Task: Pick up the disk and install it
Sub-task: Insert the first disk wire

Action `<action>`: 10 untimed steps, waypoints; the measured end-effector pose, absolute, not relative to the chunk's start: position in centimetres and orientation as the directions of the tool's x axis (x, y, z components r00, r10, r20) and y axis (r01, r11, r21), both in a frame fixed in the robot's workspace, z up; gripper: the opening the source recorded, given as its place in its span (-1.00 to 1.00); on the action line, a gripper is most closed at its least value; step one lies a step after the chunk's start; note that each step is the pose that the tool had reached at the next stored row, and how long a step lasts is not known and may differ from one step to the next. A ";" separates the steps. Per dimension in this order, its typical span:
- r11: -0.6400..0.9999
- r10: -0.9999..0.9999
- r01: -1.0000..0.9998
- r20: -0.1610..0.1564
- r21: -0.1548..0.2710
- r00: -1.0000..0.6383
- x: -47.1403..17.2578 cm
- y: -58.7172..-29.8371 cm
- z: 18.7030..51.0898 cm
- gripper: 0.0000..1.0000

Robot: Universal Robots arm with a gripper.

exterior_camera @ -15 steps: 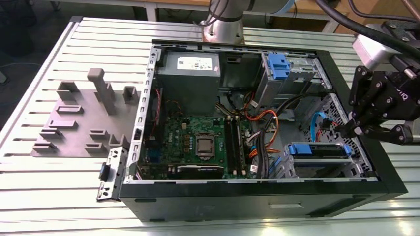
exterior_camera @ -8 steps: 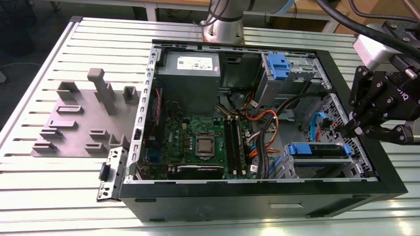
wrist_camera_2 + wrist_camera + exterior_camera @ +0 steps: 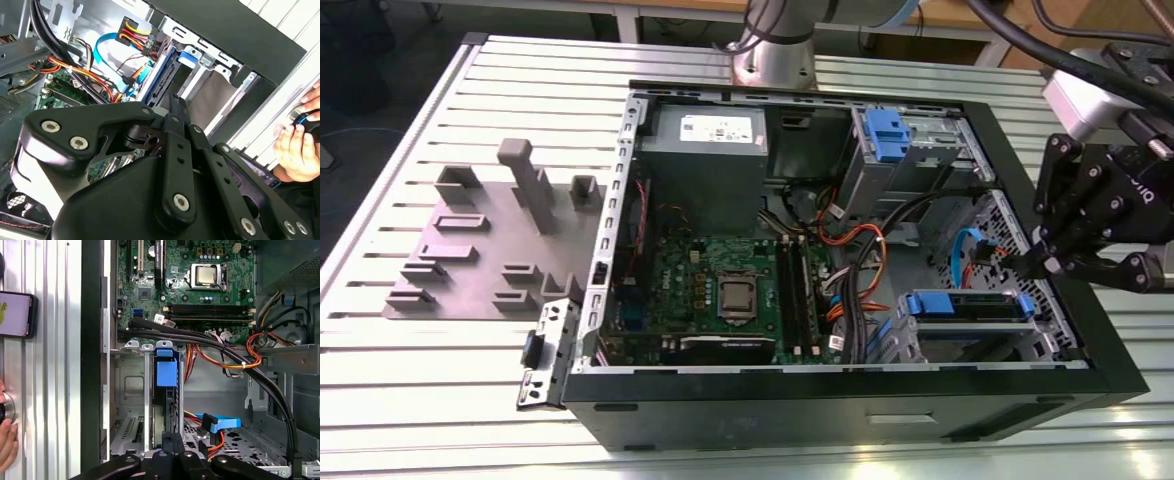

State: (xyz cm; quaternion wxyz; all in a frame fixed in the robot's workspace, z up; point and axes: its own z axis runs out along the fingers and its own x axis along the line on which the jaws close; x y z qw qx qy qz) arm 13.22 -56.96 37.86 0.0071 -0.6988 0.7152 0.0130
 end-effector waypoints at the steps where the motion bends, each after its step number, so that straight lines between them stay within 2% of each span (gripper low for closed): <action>1: 0.023 -0.999 -1.000 -0.028 0.009 -0.023 13.2 -56.8 37.8 -0.79; 10: 0.027 -0.999 -1.000 -0.028 0.010 -0.027 14.3 -55.9 37.4 -0.79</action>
